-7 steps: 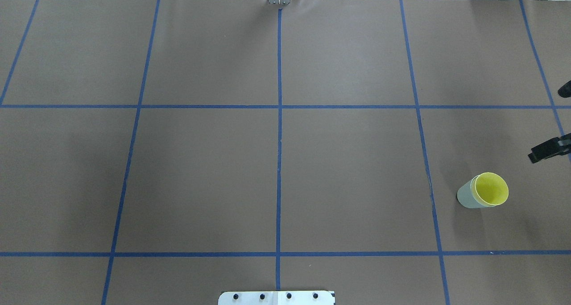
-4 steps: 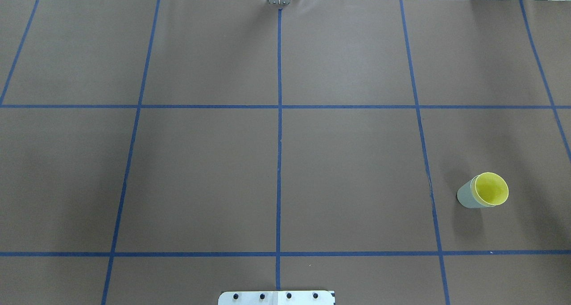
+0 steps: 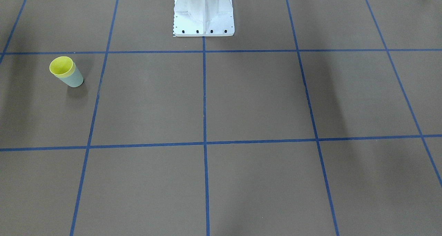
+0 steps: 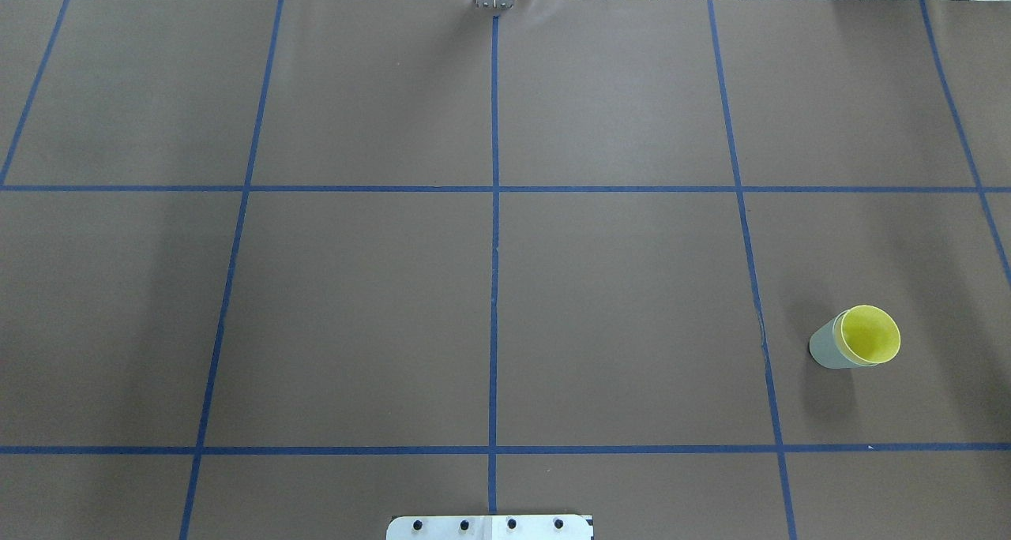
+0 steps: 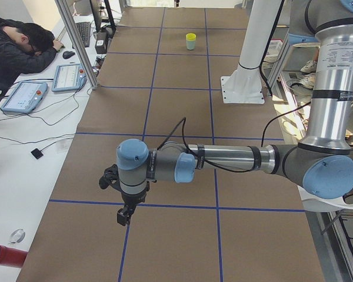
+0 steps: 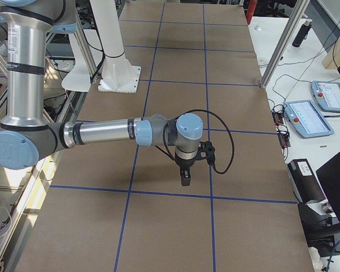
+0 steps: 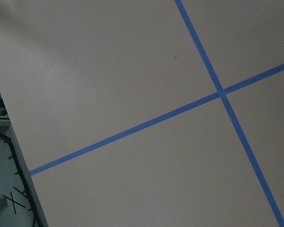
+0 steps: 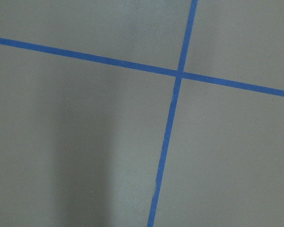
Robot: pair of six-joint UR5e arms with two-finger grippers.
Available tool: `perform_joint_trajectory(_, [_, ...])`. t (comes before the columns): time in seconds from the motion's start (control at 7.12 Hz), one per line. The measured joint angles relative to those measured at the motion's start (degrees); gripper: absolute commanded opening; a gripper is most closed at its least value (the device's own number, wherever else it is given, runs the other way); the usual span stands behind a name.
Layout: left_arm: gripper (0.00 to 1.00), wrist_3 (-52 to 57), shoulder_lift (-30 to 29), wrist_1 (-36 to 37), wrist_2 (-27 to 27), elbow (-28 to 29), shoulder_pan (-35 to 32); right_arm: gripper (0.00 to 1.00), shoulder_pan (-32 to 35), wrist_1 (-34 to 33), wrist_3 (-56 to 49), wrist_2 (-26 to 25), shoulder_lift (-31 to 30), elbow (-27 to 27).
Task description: Transfer and stack yellow cup on green cup
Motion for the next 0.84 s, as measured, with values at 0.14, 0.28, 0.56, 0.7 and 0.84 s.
perform_joint_trajectory(0.14, [1.00, -3.7, 0.6, -0.2, -0.1, -1.2, 0.1, 1.00, 0.5, 0.0, 0.1, 0.5, -0.6, -0.1])
perform_joint_trajectory(0.28, [1.00, -7.3, 1.3, -0.2, -0.5, -2.7, 0.2, 1.00, 0.8, 0.0, 0.2, 1.5, -1.3, -0.2])
perform_joint_trajectory(0.56, [1.00, -14.8, 4.1, -0.2, -4.4, -6.7, 1.5, 1.00, 0.8, 0.0, 0.2, 3.1, -2.2, -0.5])
perform_joint_trajectory(0.7, [1.00, -18.9, 5.9, -0.7, -5.6, -8.9, 3.9, 1.00, 0.9, 0.0, 0.2, 3.3, -2.3, -0.8])
perform_joint_trajectory(0.84, [1.00, -21.3, 7.6, -1.7, -6.0, -10.1, 5.6, 1.00, 0.9, 0.0, 0.2, 3.4, -2.3, -1.0])
